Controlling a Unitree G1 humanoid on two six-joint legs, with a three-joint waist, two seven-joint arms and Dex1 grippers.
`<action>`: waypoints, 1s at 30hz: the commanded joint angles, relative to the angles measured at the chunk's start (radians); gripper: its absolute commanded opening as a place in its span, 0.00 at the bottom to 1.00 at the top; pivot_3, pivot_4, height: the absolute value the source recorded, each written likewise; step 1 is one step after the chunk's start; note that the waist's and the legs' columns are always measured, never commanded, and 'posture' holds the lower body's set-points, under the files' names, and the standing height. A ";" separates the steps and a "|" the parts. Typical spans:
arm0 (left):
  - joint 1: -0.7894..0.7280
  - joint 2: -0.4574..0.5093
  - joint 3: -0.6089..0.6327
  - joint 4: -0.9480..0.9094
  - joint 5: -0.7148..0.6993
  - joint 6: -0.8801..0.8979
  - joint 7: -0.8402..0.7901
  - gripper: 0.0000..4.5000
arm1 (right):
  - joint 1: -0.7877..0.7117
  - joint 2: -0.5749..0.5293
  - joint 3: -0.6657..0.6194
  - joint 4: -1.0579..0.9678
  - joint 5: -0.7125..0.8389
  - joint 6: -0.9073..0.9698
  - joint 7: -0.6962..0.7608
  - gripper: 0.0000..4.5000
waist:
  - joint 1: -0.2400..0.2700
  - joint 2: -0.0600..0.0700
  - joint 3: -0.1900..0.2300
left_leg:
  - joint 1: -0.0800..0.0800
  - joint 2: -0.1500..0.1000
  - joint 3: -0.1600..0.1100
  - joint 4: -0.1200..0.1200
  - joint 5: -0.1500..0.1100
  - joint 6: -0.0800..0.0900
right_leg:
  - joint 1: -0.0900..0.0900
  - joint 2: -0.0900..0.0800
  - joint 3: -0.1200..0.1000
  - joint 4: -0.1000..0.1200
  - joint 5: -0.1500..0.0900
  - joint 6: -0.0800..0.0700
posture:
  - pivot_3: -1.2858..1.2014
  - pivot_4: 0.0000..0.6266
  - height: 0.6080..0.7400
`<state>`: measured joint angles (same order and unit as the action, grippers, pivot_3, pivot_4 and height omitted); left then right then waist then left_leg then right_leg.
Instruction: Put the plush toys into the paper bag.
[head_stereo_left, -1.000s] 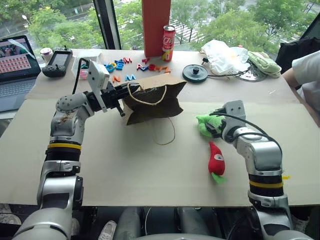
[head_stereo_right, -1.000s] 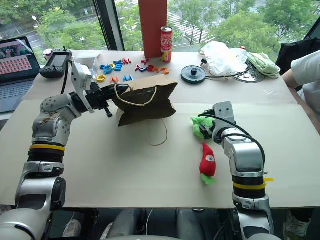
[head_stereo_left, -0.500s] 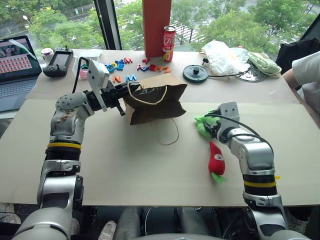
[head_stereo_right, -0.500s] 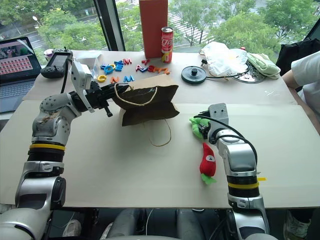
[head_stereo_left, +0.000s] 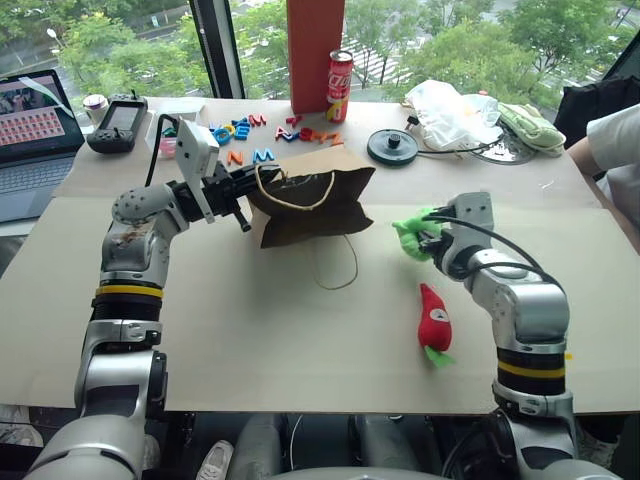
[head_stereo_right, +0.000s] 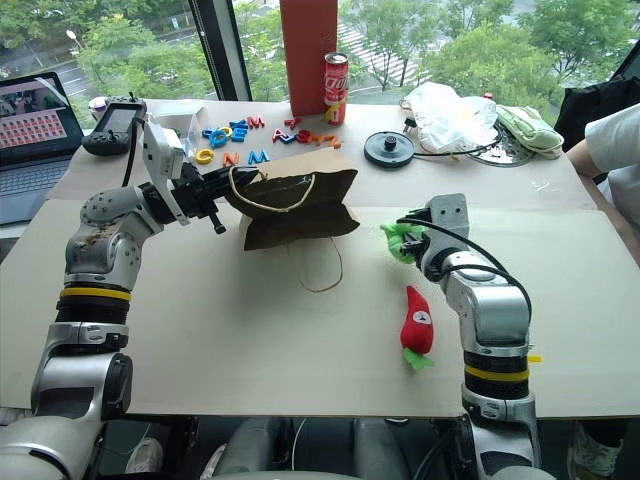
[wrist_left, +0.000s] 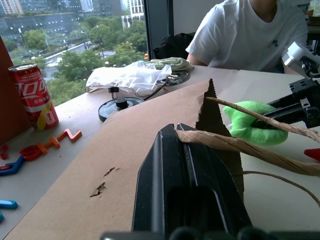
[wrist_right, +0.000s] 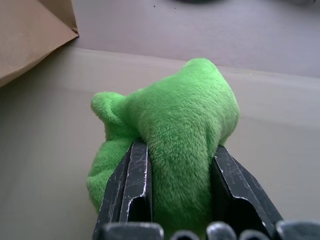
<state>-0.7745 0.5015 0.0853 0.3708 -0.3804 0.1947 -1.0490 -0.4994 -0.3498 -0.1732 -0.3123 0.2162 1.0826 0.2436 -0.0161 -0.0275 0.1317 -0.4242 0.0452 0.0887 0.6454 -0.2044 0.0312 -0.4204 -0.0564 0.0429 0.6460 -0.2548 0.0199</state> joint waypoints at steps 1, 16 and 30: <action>-0.026 -0.001 0.011 -0.012 -0.009 -0.008 0.002 0.00 | -0.053 -0.034 -0.049 -0.144 0.099 0.064 0.065 0.31 | 0.000 0.000 0.000 | 0.000 0.000 0.000 0.000 0.000 0.000 | 0.000 0.000 0.000 0.000 0.000 0.000 | 0.52 0.24 0.99; -0.036 0.003 0.011 -0.014 -0.012 0.004 -0.003 0.00 | -0.124 -0.016 0.101 -0.346 0.388 0.294 0.169 0.31 | 0.000 0.000 0.000 | 0.000 0.000 -0.001 0.000 0.000 0.000 | 0.000 0.000 0.000 -0.001 0.000 0.000 | 0.52 0.24 0.99; -0.036 -0.006 -0.002 -0.028 -0.018 0.017 -0.024 0.00 | -0.327 0.099 0.240 0.123 0.153 0.063 -0.008 0.31 | -0.001 0.000 0.000 | 0.000 0.000 0.000 0.000 0.000 0.000 | -0.001 0.000 -0.001 0.000 0.000 0.000 | 0.52 0.24 0.99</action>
<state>-0.7888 0.4915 0.0786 0.3718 -0.3859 0.2118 -1.0656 -0.7944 -0.2649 0.0747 -0.2188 0.3994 1.1984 0.2627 -0.0169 -0.0274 0.1317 -0.4244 0.0454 0.0886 0.6451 -0.2044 0.0313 -0.4209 -0.0562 0.0422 0.6471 -0.2548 0.0198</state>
